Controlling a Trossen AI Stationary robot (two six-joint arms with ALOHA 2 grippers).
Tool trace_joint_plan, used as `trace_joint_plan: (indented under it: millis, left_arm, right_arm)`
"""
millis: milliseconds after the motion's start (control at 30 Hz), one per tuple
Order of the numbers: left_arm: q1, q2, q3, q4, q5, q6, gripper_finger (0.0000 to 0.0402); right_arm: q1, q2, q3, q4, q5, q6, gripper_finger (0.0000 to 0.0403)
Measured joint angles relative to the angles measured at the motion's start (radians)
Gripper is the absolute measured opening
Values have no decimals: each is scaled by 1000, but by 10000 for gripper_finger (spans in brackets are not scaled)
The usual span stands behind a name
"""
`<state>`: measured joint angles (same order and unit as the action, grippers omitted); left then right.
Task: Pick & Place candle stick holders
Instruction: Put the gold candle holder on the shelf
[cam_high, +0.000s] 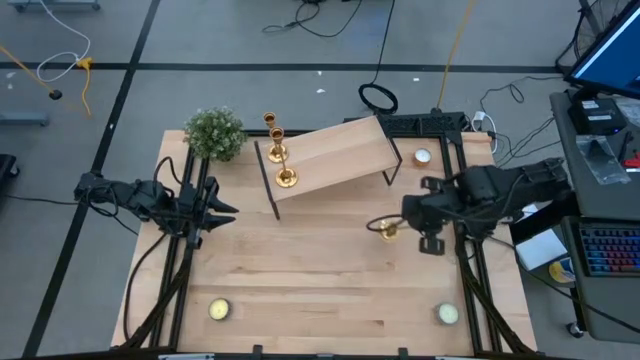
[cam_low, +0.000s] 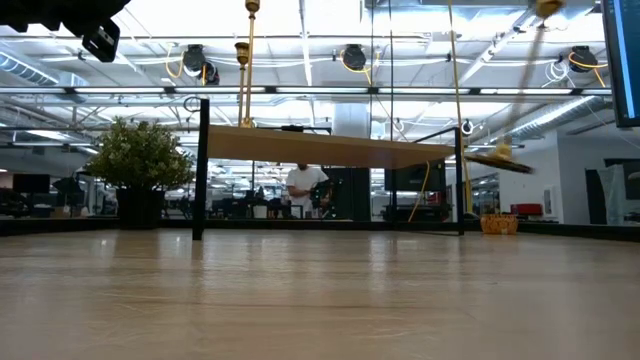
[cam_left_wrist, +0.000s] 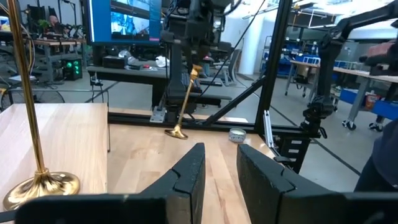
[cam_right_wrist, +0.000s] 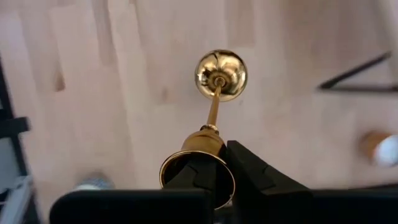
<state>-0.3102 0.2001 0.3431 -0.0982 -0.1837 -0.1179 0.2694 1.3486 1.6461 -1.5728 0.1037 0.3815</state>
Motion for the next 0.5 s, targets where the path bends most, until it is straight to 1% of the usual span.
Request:
trace_joint_plan:
  millis: [200,367,500]
  left_arm:
    - [0,0,0,0,1,-23,93]
    - [0,0,0,-1,1,-27,93]
    - [0,1,0,-1,1,-27,93]
  right_arm:
    - [-104,106,206,0,85,-189,13]
    - [-187,194,396,2,87,-296,13]
    - [-247,264,515,17,87,-374,13]
